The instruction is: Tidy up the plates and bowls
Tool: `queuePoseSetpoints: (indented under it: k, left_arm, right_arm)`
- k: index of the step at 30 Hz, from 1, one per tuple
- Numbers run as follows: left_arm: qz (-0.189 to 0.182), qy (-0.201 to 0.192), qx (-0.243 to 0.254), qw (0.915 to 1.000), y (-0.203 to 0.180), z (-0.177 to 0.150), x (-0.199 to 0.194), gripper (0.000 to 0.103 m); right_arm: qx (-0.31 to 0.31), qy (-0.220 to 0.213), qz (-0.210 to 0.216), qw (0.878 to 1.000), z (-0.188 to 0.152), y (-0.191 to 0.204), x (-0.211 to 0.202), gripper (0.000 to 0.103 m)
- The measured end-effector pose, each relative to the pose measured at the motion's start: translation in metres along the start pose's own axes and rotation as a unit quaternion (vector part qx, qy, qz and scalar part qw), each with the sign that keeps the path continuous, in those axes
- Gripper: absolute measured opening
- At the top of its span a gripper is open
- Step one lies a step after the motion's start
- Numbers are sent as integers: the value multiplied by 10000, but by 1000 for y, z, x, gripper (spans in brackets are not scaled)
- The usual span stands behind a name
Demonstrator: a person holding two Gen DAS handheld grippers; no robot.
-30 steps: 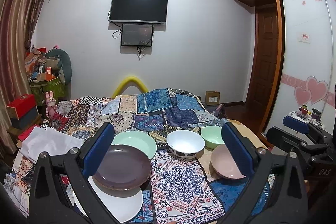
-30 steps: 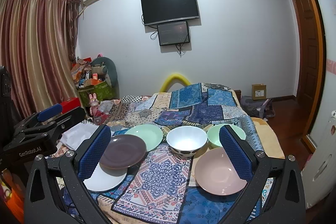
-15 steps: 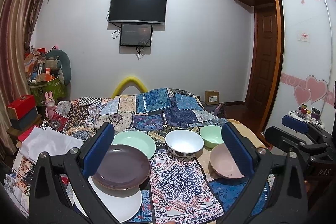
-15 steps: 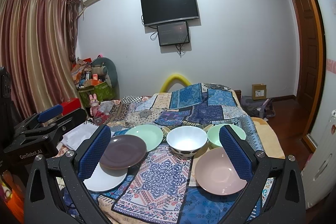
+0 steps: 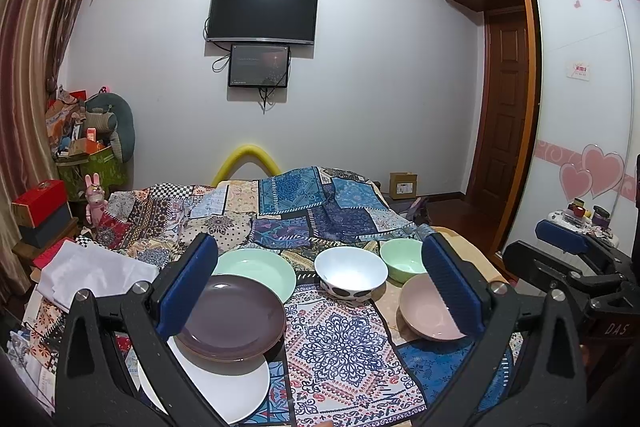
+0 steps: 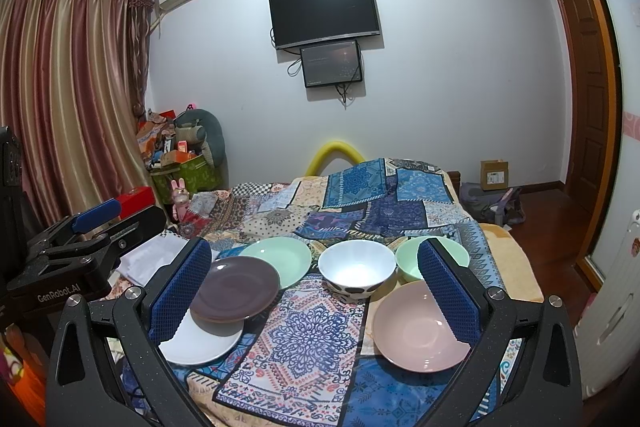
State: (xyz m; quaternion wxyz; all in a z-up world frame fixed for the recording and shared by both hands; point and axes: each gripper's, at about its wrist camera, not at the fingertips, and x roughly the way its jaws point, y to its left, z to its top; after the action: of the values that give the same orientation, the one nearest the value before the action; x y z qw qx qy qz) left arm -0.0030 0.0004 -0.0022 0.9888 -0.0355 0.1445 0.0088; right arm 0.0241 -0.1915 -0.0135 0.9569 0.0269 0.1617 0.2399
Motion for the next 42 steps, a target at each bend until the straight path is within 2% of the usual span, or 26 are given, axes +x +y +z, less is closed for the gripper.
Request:
queuePoseSetpoints:
  k: [22, 26, 31, 38, 40, 42]
  left_arm:
    - [-88, 108, -84, 9999, 5, -2, 5, 103]
    - [-117, 268, -81, 9995, 10, -4, 12, 103]
    - [193, 525, -104, 9984, 23, -11, 30, 103]
    - [368, 1024, -347, 9935, 60, -26, 64, 103]
    - [448, 1111, -386, 9920, 72, -28, 70, 94]
    - [567, 1225, -423, 9899, 85, -31, 78, 91]
  right_arm:
    - [49, 50, -3, 10000, -4, 2, 3, 103]
    - [87, 170, 0, 9998, -8, 2, 11, 103]
    - [48, 308, -45, 9995, -14, 5, 26, 103]
    - [-133, 598, 33, 9981, -26, 12, 54, 103]
    - [-190, 702, 85, 9973, -29, 16, 65, 103]
    - [-223, 766, 126, 9967, -30, 19, 75, 102]
